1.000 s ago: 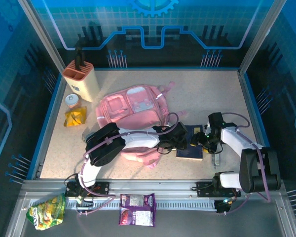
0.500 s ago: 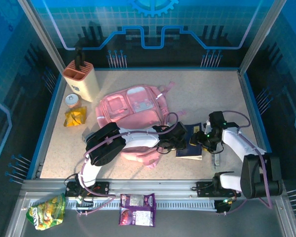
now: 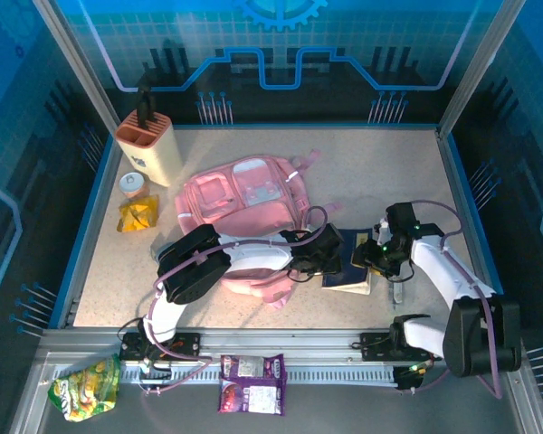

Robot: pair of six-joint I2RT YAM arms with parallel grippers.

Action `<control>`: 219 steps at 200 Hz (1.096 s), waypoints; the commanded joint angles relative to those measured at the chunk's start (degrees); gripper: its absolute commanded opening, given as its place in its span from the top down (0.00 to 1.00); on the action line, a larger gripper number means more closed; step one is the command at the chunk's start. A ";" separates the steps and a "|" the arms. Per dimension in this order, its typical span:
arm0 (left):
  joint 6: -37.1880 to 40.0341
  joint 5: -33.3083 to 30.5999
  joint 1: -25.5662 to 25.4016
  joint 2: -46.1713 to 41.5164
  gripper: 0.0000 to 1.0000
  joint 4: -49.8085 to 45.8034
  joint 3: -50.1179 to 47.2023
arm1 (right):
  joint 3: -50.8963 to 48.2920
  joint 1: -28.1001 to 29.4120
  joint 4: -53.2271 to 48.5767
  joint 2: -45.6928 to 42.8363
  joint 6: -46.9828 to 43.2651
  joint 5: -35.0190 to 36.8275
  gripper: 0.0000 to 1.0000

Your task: Pack the student bag

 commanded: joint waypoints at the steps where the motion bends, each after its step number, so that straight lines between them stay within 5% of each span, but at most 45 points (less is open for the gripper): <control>1: 1.52 -1.59 0.26 0.46 0.58 -3.00 -0.41 | 1.95 0.65 -1.87 -1.75 0.36 -1.52 0.51; 137: 2.01 -1.89 0.33 0.56 0.57 -3.53 0.20 | 2.49 -0.73 -2.22 -4.22 0.81 -2.30 0.87; 219: 3.75 -2.73 0.80 -4.60 0.48 -4.75 1.07 | 5.74 -0.79 -3.55 -8.21 0.79 -5.64 0.93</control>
